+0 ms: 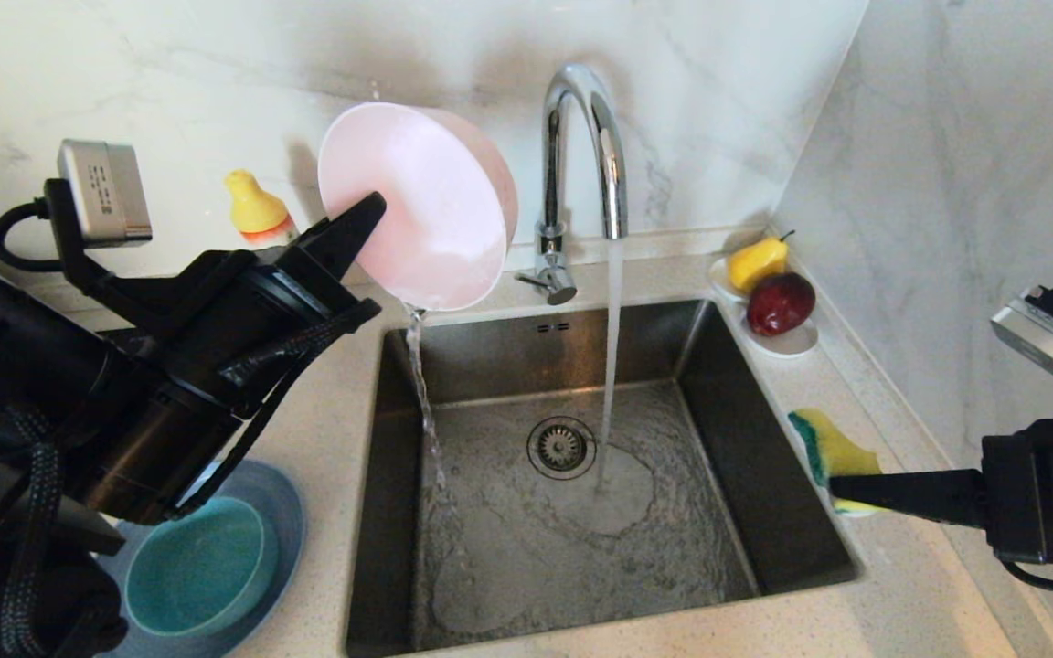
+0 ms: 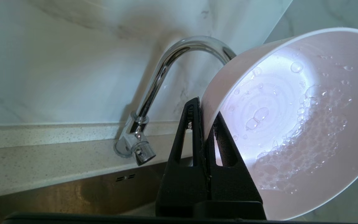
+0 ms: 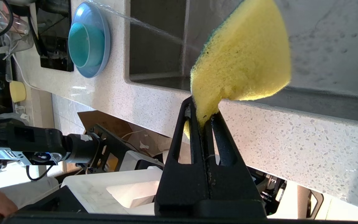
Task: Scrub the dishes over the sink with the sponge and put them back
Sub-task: Rinse the bowl
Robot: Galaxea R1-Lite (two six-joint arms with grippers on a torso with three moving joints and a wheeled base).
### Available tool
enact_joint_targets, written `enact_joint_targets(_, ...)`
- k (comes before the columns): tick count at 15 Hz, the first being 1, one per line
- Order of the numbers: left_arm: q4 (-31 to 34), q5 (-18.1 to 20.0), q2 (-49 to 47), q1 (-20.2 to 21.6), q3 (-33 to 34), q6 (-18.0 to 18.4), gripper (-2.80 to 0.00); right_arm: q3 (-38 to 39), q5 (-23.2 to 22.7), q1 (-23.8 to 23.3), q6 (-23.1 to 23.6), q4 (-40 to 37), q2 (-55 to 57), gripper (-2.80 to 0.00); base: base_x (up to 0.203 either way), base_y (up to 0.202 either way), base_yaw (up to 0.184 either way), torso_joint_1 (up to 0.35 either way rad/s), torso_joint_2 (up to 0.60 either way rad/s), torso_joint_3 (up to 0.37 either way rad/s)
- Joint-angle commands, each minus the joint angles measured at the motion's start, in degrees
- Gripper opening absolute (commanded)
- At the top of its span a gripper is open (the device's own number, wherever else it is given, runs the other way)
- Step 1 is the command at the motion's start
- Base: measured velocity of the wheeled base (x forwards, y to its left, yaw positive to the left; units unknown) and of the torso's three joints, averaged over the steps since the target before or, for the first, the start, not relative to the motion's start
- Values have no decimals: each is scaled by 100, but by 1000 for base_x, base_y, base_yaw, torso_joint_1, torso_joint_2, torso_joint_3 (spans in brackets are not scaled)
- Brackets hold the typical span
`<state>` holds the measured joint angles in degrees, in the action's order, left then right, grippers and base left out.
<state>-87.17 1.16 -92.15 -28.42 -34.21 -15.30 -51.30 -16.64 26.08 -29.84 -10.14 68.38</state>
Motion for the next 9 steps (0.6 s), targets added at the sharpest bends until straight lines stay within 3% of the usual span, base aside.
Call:
enact_joint_targets(1, -49, 15, -32, 20, 3, -16, -280, 6, -15, 3, -17, -5, 11, -280, 0, 0, 0, 0, 0, 0)
enact_joint_targets(2, 127, 17, -2, 62, -44, -23, -280, 6, -15, 3, -22, 2, -9, -280, 0, 0, 0, 0, 0, 0)
enact_joint_targets(4, 1138, 10, 183, 226, -225, -32, -280, 15, -15, -6, -13, -6, 0, -280, 0, 0, 0, 0, 0, 0)
enact_joint_targets(7, 4237, -99, 650, 577, -943, -74, -280, -3, -6, -15, -12, 3, -46, -280, 0, 0, 0, 0, 0, 0)
enact_joint_targets(9, 6729, -160, 1045, 835, -1944, -298, -280, 6, -4, -15, -4, -4, -97, -280, 0, 0, 0, 0, 0, 0)
